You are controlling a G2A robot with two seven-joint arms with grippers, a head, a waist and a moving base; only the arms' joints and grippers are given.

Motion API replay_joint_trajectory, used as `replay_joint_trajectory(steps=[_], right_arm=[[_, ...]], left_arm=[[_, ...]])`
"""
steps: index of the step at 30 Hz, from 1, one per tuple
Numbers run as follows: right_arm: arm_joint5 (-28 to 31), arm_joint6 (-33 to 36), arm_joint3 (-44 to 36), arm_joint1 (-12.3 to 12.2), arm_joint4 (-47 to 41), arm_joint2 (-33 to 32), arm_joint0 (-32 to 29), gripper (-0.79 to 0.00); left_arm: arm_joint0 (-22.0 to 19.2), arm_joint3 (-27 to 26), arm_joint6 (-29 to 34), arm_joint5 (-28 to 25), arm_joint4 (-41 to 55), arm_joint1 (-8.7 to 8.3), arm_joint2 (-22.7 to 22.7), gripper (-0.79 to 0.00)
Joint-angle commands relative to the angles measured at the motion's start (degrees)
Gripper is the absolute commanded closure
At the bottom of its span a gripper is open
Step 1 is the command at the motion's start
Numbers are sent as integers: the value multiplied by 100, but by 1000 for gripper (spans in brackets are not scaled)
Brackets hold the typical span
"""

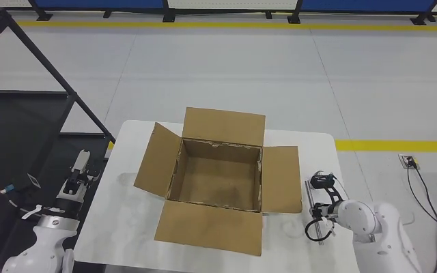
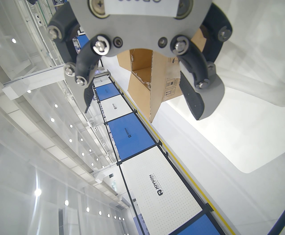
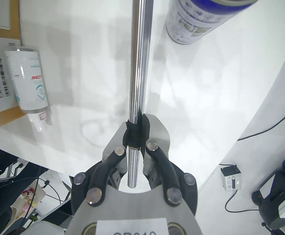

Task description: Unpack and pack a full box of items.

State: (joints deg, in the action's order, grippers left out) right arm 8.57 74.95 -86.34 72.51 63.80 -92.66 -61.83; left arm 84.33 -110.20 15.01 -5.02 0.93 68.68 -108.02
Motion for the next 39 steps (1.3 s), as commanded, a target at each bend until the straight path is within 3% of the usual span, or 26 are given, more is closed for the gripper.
replay_joint_trajectory(steps=[1,8,11,15,24,34,35,36,37,38,39], right_arm=[[26,-123,184,-10,-17,31,39,0],[135,-352,554,-57,-91,90,161,0],[144,-403,588,-78,-114,111,174,-145],[118,-445,600,-103,-141,140,169,-240],[62,-720,445,-158,-236,145,21,-311],[-109,-1391,-385,-220,-525,-123,-471,-326],[-130,-1592,-532,-219,-688,-199,-561,-348],[-95,-1854,-686,-215,-929,-291,-679,-474],[-45,-2120,-818,-213,-1182,-410,-822,-686],[82,-2388,-951,-214,-1423,-523,-971,-785],[220,-2643,-1049,-213,-1695,-643,-1119,-785]], left_arm=[[0,0,0,0,0,0,0,-785],[0,0,0,0,0,0,0,-785],[0,0,0,0,0,0,0,-785],[0,0,0,0,0,0,0,-785],[0,0,0,0,0,0,0,-785],[0,0,0,0,0,0,0,-785],[0,0,0,0,0,0,0,-785],[0,0,0,0,0,0,0,-785],[0,0,0,0,0,0,0,-785],[0,0,0,0,0,0,0,-785],[0,0,0,0,0,0,0,-785]])
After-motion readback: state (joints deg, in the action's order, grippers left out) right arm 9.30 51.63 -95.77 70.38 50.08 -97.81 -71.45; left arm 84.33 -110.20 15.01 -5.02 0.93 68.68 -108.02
